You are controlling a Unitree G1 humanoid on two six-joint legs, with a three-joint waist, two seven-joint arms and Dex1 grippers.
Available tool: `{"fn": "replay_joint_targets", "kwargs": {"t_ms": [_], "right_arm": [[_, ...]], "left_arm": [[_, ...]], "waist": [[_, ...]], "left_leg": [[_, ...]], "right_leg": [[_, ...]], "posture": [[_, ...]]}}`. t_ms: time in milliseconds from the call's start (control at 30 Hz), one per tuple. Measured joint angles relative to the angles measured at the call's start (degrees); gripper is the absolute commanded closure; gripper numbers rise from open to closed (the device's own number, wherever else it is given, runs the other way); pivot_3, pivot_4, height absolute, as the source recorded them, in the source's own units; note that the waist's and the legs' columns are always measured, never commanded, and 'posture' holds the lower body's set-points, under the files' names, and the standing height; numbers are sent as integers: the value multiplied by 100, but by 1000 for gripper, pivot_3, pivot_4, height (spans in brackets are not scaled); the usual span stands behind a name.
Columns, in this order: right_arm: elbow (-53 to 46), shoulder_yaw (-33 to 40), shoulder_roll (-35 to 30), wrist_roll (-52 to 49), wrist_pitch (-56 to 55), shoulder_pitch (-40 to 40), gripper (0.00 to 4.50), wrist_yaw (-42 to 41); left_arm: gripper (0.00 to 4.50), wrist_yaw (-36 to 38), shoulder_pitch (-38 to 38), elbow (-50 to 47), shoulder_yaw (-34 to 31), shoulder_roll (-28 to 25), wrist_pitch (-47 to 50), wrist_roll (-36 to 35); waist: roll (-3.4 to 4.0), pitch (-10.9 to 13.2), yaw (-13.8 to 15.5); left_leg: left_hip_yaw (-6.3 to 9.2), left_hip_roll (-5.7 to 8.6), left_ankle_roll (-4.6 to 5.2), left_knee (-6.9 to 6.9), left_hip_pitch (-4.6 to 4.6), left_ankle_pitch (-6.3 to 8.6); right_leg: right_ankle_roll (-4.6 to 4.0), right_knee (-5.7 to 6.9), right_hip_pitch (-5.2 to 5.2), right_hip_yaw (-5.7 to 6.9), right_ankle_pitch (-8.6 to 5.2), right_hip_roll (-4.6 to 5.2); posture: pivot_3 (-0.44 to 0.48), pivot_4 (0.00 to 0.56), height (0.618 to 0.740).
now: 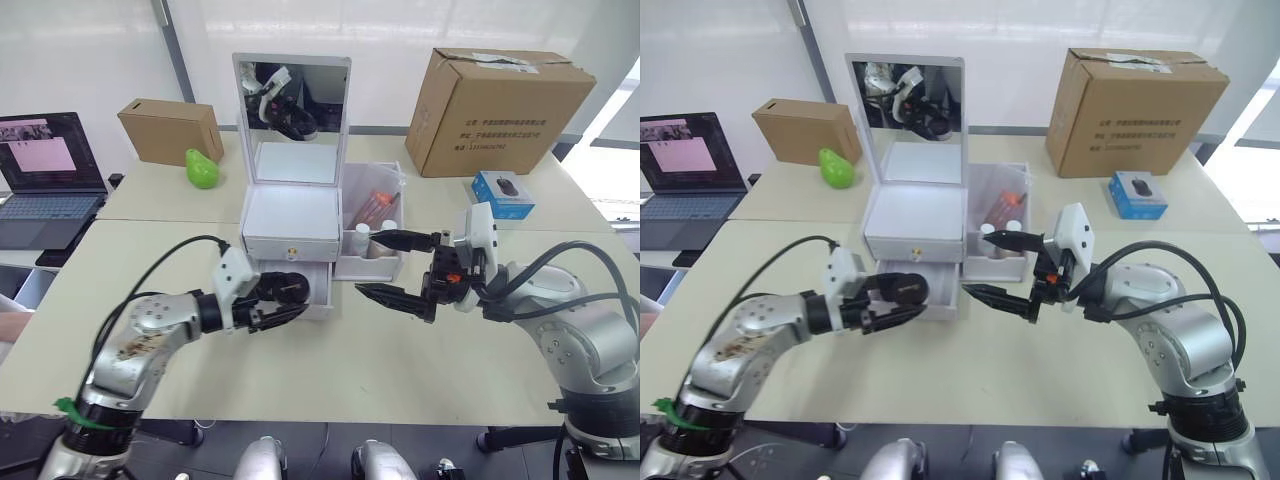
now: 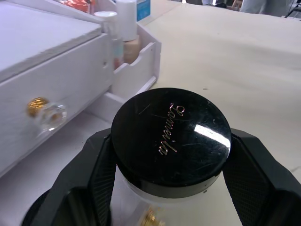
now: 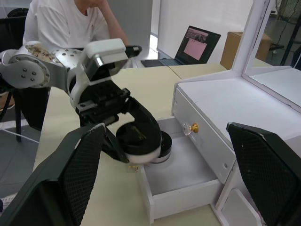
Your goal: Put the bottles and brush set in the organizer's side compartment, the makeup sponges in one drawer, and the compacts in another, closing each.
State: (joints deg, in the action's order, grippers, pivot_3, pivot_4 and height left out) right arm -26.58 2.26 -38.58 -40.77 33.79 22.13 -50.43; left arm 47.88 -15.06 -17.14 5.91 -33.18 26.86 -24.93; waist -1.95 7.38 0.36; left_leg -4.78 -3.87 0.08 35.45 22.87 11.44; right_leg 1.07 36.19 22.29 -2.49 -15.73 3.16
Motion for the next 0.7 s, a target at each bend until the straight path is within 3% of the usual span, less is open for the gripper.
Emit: {"fn": "replay_joint_targets", "kwargs": {"t_ms": [267,600,700], "right_arm": [[-194,79,-16,-96,84,-115,0,141],[-269,90,-39,-106,170,-152,0,256],[-278,90,-39,-108,172,-153,0,277]], "left_arm": [[1593,-771,-254,300,389,537,78,730],[1593,-889,-357,474,413,585,76,1062],[614,-895,-428,503,412,641,77,1096]], "waist": [[0,0,14],[0,0,17],[0,0,18]], "left_leg": [[4,3,0,7,1,0],[6,2,0,8,3,0],[6,3,0,11,5,0]], "right_leg": [[2,1,-3,0,0,1],[1,1,-2,2,0,1],[1,1,-2,2,0,2]], "posture": [[0,150,740],[0,150,740],[0,150,740]]}}
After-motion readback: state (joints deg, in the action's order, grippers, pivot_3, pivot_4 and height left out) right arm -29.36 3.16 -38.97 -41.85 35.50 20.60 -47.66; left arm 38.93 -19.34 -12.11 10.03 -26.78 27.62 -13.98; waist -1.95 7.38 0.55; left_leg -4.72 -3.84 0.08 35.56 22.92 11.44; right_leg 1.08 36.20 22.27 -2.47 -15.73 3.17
